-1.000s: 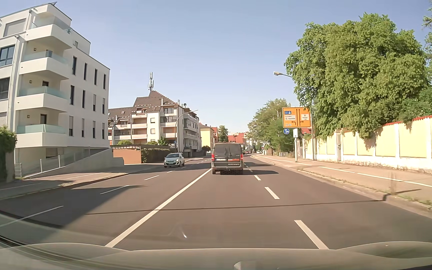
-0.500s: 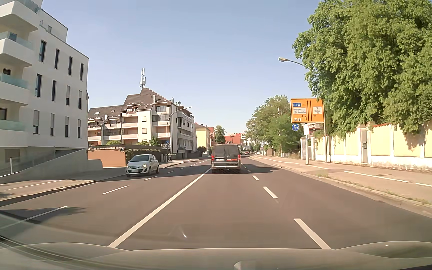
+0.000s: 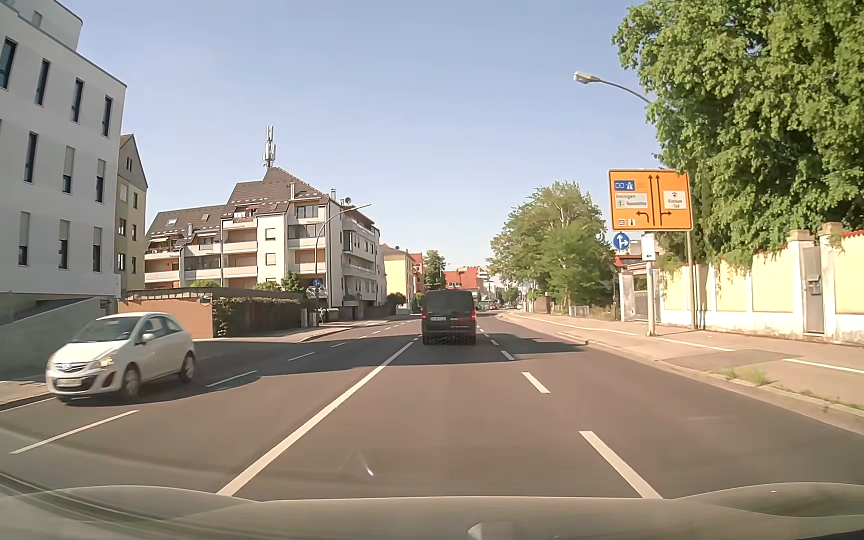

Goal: Follow the waypoints while adhering to traffic rules and regulations

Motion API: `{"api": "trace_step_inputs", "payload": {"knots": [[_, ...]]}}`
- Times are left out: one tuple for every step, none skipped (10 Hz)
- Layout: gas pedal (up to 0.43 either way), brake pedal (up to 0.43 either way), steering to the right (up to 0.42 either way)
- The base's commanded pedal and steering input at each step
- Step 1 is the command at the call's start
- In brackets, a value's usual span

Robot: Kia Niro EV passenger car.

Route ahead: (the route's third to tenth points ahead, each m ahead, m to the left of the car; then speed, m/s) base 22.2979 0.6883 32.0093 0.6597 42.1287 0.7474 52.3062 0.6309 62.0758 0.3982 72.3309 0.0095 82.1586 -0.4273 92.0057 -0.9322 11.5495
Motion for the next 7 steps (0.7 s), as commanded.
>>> {"api": "trace_step_inputs", "payload": {"knots": [[0.059, 0.000, 0.002], [0.059, 0.000, 0.002], [0.059, 0.000, 0.001], [0.059, 0.000, 0.001], [0.047, 0.000, 0.001], [0.047, 0.000, 0.001], [0.047, 0.000, 0.001]]}}
